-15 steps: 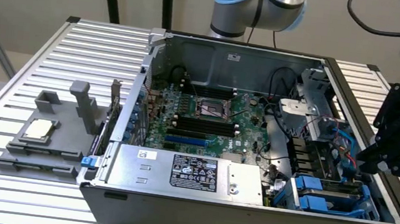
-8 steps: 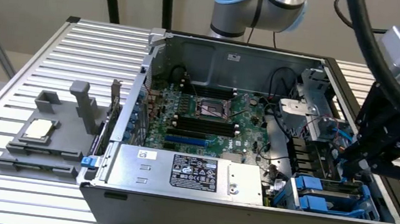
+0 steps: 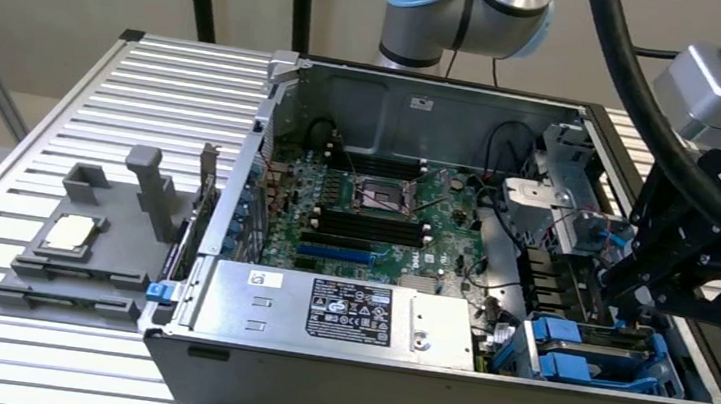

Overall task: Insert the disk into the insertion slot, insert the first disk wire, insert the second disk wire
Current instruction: 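Insert the first disk wire, then insert the second disk wire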

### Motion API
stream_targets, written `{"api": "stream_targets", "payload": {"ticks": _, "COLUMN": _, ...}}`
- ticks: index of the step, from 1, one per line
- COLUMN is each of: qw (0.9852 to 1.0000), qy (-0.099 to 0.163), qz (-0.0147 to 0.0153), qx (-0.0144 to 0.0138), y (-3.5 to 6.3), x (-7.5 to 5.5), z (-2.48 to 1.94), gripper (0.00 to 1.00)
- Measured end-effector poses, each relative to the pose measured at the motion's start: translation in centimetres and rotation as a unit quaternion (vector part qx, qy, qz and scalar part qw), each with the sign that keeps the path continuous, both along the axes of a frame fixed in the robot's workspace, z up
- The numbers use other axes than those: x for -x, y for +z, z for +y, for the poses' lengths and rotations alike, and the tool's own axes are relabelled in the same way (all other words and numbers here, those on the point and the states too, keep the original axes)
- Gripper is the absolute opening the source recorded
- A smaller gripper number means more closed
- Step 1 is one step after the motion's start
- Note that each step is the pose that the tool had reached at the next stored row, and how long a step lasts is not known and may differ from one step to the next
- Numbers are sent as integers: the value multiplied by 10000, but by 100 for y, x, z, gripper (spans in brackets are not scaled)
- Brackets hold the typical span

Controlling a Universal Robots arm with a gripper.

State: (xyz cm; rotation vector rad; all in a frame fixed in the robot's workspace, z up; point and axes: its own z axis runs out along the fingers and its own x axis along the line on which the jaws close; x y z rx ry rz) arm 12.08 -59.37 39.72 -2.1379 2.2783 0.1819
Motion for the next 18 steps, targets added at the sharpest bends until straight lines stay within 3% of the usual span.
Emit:
{"api": "stream_targets", "payload": {"ticks": 12, "qw": 10000, "qy": 4, "qz": 0, "qx": 0, "y": 0, "x": 0, "z": 4, "gripper": 24}}
{"api": "stream_targets", "payload": {"ticks": 15, "qw": 10000, "qy": 3, "qz": 0, "qx": 10, "y": -3, "x": -41, "z": 47, "gripper": 24}}
{"api": "stream_targets", "payload": {"ticks": 18, "qw": 10000, "qy": 4, "qz": 1, "qx": 23, "y": -38, "x": -123, "z": 63, "gripper": 24}}
